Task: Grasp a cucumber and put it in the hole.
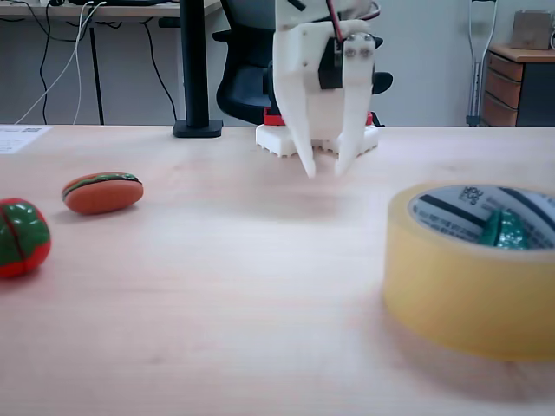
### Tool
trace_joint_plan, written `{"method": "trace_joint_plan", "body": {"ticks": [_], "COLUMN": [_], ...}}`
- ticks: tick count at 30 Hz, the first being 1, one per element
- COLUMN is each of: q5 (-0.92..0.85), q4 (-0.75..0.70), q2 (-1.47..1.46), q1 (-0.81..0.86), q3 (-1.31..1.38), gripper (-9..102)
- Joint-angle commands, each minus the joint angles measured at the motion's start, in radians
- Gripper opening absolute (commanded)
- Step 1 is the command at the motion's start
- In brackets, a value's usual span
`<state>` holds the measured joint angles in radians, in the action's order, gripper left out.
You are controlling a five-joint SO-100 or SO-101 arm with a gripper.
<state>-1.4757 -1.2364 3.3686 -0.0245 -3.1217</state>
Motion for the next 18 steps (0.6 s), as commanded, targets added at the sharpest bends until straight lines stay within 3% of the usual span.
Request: {"method": "trace_joint_plan", "body": {"ticks": [1, 18], "q5": [0.008, 0.003], "q4": [-0.063, -0.083], "q2": [0.002, 0.002], "q1": [0.003, 0.003], "q3": [0.012, 0.012], "gripper": [4, 0]}}
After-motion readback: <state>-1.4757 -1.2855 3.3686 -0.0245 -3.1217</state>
